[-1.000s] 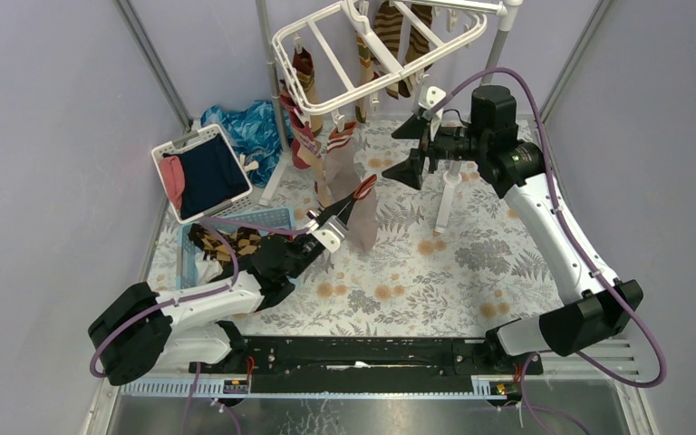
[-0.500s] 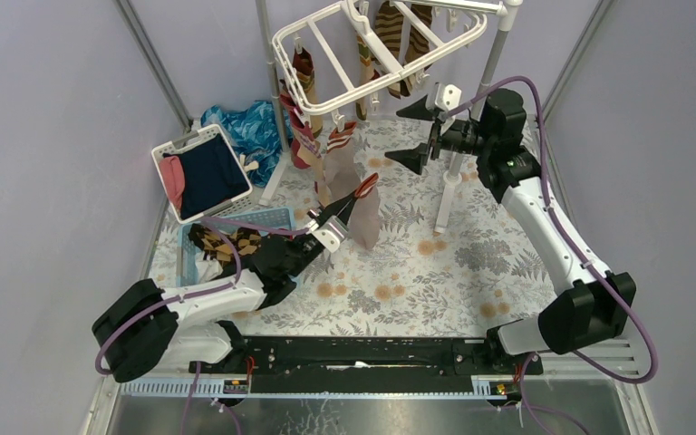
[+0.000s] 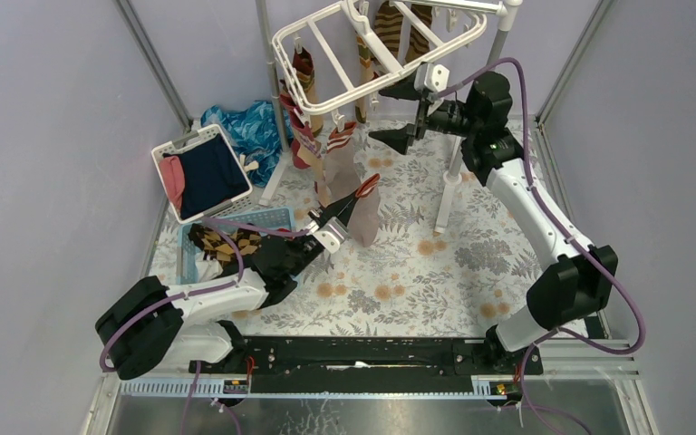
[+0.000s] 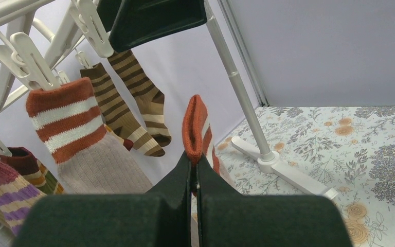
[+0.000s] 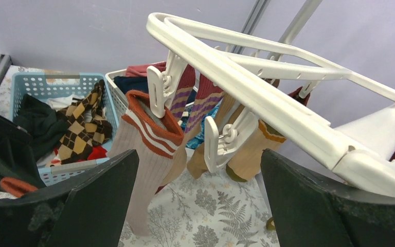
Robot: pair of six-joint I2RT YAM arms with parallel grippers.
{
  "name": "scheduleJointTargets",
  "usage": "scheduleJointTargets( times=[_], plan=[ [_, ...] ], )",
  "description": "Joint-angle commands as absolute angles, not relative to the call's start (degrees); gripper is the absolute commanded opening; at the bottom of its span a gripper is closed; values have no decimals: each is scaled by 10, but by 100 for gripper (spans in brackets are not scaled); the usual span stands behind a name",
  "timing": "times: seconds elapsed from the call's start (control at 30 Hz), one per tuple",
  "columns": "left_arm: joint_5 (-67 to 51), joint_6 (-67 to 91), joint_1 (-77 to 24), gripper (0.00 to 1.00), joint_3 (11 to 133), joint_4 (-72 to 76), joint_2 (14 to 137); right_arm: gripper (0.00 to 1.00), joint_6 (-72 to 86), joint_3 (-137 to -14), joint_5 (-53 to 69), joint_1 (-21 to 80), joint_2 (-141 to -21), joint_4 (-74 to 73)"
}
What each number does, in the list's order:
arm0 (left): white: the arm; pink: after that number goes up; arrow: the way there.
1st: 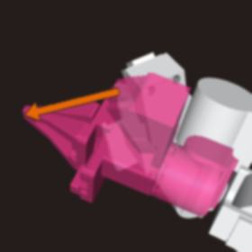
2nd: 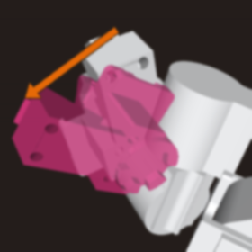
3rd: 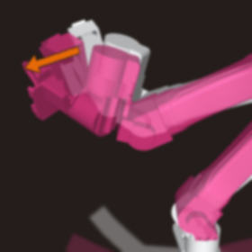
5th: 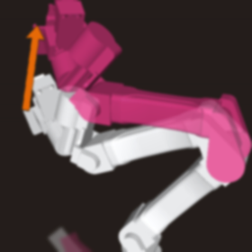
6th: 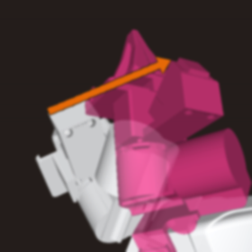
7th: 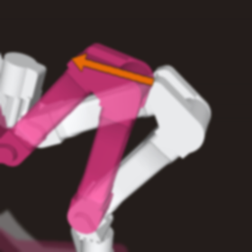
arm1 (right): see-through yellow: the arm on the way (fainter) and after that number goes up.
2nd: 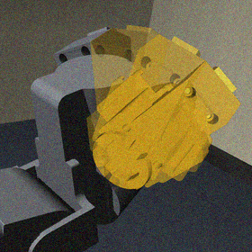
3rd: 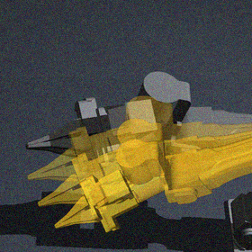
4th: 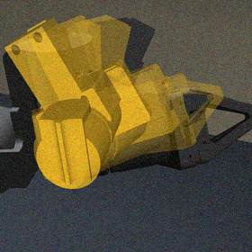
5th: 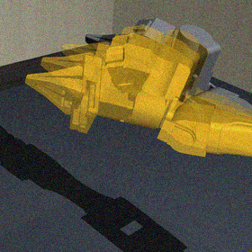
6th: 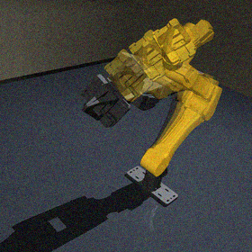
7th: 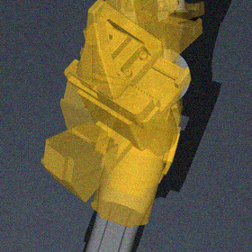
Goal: Clip the socks to the hanger
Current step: Open the clamp at the hanger.
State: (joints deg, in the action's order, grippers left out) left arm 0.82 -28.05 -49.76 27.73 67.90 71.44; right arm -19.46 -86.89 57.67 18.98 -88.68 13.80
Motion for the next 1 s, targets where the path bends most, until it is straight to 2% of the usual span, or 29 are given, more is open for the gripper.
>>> scheduleJointTargets(
  times=[0.0, 0.27, 0.63, 0.97],
  plan=[
    [5, -294, -492, 0, 268, 723, 709, 95, -144, -907, 566, 201, -901, 181],
    [4, -292, -490, 0, 267, 726, 709, 93, -86, -930, 539, 214, -921, 190],
    [3, -284, -490, 0, 272, 721, 707, 98, -5, -939, 492, 216, -937, 237],
    [6, -282, -490, 0, 270, 711, 695, 95, 46, -977, 495, 235, -961, 266]
  ],
)
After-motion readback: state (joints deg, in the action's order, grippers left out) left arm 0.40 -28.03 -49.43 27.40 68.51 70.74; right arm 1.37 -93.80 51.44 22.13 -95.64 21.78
